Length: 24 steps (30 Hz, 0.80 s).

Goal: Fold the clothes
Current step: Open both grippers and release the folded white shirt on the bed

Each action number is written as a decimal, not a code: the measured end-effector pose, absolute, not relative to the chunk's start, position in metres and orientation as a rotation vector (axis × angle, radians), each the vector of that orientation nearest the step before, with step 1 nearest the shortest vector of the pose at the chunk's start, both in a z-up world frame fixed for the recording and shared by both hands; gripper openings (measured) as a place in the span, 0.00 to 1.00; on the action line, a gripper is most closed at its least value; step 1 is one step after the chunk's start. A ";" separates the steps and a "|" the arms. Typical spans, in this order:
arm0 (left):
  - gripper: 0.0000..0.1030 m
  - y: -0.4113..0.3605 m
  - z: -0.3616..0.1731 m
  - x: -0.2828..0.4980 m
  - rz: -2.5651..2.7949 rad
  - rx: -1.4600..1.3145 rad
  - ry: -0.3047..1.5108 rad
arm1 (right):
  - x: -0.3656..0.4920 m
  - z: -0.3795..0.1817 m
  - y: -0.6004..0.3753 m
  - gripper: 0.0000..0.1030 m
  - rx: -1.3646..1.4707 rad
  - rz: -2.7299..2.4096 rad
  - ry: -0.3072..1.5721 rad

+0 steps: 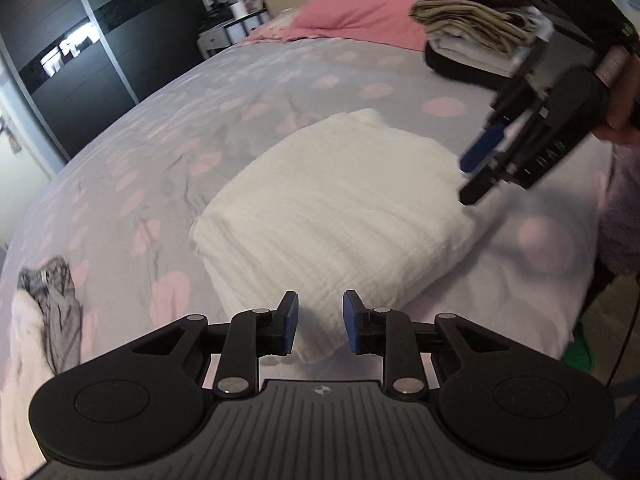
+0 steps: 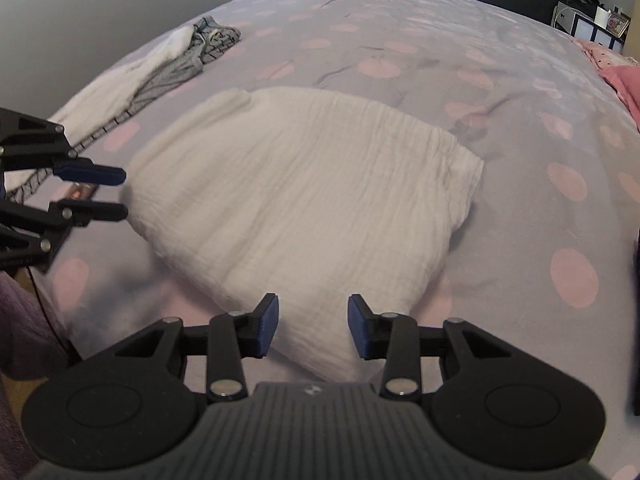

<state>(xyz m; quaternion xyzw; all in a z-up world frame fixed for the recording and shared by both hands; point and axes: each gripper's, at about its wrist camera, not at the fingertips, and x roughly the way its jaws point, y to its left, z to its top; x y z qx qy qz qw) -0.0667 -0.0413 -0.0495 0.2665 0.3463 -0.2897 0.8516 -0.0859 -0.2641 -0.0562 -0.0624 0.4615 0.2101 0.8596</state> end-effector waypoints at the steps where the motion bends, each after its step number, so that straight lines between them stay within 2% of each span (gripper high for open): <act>1: 0.22 -0.041 -0.055 -0.062 -0.609 0.558 0.743 | -0.082 -0.062 -0.265 0.40 -0.130 0.433 0.977; 9: 0.23 -0.037 -0.094 -0.020 -0.600 0.517 0.860 | -0.058 -0.100 -0.265 0.40 -0.158 0.412 1.031; 20: 0.25 -0.021 -0.073 -0.017 -0.572 0.340 0.879 | -0.052 -0.090 -0.269 0.44 -0.123 0.399 1.076; 21: 0.33 -0.018 -0.065 -0.016 -0.562 0.302 0.862 | -0.051 -0.086 -0.272 0.44 -0.104 0.394 1.082; 22: 0.53 -0.015 -0.060 -0.016 -0.541 0.261 0.841 | -0.049 -0.080 -0.277 0.48 -0.064 0.386 1.075; 23: 0.64 -0.010 -0.056 -0.014 -0.502 0.221 0.818 | -0.048 -0.075 -0.282 0.59 -0.025 0.377 1.067; 24: 0.76 -0.005 -0.055 -0.010 -0.458 0.187 0.809 | -0.046 -0.069 -0.288 0.63 0.014 0.364 1.052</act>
